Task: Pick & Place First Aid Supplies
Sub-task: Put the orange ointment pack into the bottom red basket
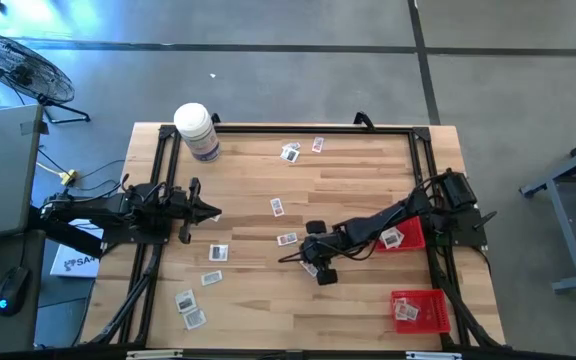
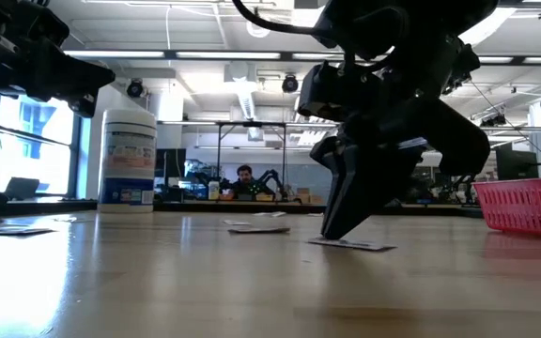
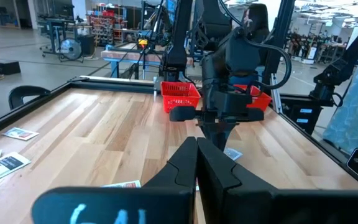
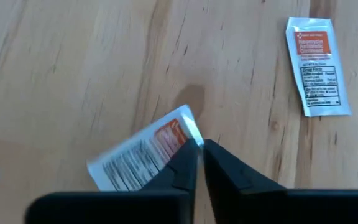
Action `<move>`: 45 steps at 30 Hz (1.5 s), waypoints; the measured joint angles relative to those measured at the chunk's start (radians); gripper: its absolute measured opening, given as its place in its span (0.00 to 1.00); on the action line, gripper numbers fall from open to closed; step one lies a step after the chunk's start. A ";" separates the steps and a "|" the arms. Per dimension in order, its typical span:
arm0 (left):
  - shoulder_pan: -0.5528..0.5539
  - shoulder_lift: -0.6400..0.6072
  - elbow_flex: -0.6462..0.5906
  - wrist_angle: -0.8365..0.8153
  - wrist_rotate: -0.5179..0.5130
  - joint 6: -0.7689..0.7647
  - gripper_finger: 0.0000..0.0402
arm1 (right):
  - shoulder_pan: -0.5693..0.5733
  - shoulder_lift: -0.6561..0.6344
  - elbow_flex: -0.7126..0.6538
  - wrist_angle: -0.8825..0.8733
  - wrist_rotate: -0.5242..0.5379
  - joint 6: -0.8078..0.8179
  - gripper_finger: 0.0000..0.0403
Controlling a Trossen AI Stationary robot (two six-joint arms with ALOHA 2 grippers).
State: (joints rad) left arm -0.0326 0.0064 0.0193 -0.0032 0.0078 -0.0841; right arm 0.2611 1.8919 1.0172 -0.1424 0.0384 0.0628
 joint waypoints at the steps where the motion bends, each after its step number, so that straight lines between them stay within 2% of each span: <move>1: 0.000 0.000 0.000 0.000 0.000 0.000 0.00 | 0.000 0.000 0.000 0.000 0.002 0.002 0.02; 12: 0.000 0.000 0.000 0.000 0.000 0.000 0.00 | 0.001 -0.039 -0.002 -0.016 0.000 0.047 0.01; 21: 0.000 0.000 0.000 0.000 0.000 0.000 0.00 | 0.003 -0.172 -0.001 -0.026 -0.127 0.069 0.00; 29: 0.000 0.000 0.000 0.000 0.000 0.000 0.00 | 0.047 -0.300 -0.001 -0.199 -0.252 0.146 0.00; 33: 0.000 0.000 0.000 0.000 0.000 0.000 0.00 | 0.103 -0.370 -0.001 -0.359 -0.299 0.253 0.00; 38: 0.000 0.000 0.000 0.000 0.000 0.000 0.00 | 0.219 -0.440 -0.001 -0.589 -0.343 0.506 0.00; 45: 0.000 0.000 0.000 0.000 0.000 0.000 0.00 | 0.441 -0.492 -0.001 -0.890 -0.308 0.857 0.00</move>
State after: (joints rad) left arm -0.0329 0.0064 0.0195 -0.0032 0.0078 -0.0839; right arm 0.7026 1.4002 1.0164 -1.0324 -0.2697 0.9199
